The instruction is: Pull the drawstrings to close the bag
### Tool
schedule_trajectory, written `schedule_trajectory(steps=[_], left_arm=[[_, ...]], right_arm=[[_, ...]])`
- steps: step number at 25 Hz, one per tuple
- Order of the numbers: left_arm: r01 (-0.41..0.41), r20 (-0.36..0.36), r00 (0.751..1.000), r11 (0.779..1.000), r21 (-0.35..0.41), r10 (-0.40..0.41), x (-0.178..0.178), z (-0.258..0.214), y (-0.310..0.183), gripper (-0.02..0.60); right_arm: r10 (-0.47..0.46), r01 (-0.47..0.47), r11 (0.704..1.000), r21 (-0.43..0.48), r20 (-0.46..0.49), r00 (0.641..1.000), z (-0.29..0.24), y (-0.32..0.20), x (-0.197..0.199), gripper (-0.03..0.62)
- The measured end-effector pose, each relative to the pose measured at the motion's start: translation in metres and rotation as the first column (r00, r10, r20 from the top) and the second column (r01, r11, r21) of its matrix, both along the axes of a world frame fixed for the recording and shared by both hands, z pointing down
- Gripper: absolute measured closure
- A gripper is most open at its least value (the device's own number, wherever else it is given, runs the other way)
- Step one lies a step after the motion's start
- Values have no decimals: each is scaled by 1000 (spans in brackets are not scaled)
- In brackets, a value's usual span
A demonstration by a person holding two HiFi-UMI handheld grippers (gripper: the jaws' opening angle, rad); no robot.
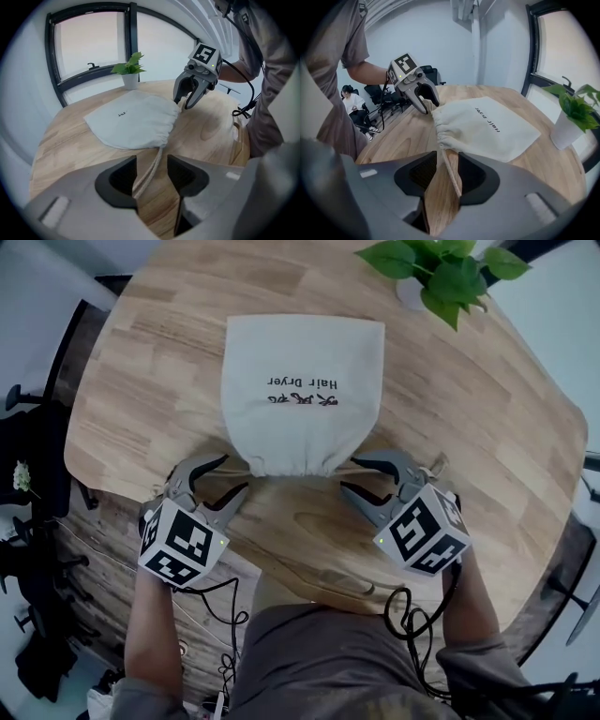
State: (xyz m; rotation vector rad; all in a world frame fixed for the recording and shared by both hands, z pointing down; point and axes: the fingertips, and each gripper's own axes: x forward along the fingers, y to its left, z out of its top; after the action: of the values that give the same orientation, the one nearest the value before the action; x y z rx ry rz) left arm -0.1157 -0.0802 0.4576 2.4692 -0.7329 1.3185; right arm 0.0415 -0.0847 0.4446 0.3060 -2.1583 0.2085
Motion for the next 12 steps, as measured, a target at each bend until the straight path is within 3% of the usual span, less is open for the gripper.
schedule_trajectory(steps=[12], left_arm=[[-75,-37,997,995,-64,73,6,6,4,411]], right_arm=[[-50,50,998,-34,-14,999,19,8,-9,457]])
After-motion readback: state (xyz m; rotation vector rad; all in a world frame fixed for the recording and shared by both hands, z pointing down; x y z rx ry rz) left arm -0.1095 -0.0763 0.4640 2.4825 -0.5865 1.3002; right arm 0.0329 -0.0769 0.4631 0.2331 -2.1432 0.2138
